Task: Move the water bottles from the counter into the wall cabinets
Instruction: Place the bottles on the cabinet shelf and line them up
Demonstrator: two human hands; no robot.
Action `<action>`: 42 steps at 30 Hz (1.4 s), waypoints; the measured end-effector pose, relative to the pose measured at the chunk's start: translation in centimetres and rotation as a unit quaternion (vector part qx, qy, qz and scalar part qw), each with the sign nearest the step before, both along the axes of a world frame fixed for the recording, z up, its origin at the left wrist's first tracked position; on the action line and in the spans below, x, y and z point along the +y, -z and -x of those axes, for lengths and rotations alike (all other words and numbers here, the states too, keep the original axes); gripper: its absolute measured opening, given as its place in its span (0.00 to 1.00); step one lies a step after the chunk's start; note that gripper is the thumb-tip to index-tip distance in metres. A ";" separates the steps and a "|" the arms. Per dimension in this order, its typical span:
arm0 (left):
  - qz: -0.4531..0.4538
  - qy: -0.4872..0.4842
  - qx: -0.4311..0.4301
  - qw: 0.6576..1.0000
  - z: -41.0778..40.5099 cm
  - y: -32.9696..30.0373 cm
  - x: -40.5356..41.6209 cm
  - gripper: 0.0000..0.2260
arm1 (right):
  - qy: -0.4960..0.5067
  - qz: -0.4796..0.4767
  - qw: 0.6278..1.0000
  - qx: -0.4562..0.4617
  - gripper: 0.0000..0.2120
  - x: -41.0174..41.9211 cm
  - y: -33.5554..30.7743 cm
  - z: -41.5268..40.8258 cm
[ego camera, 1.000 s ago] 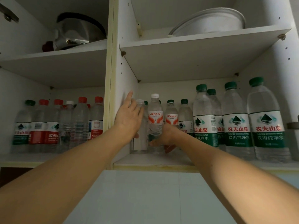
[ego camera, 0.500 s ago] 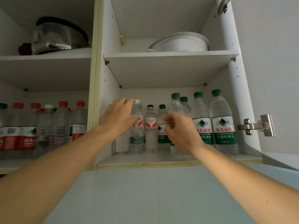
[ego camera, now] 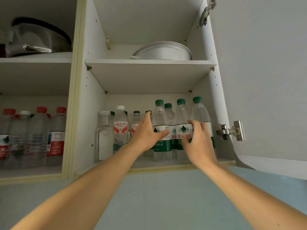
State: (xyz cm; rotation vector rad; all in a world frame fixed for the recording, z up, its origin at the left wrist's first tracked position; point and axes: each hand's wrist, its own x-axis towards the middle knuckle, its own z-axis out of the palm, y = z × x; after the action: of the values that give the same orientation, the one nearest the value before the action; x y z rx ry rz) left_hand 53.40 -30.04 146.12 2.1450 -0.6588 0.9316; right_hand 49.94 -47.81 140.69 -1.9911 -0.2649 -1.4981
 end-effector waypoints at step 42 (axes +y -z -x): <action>0.053 0.106 0.083 0.989 -2.9 2.0 1.5 0.46 | 0.366 0.389 0.841 0.087 0.39 -4.5 -1.6 -2.2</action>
State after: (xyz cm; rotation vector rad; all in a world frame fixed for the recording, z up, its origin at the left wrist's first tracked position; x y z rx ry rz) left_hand 56.29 -28.52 144.13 1.9880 -0.7214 0.6506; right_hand 52.11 -52.27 142.33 -3.1210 -0.0066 -1.8069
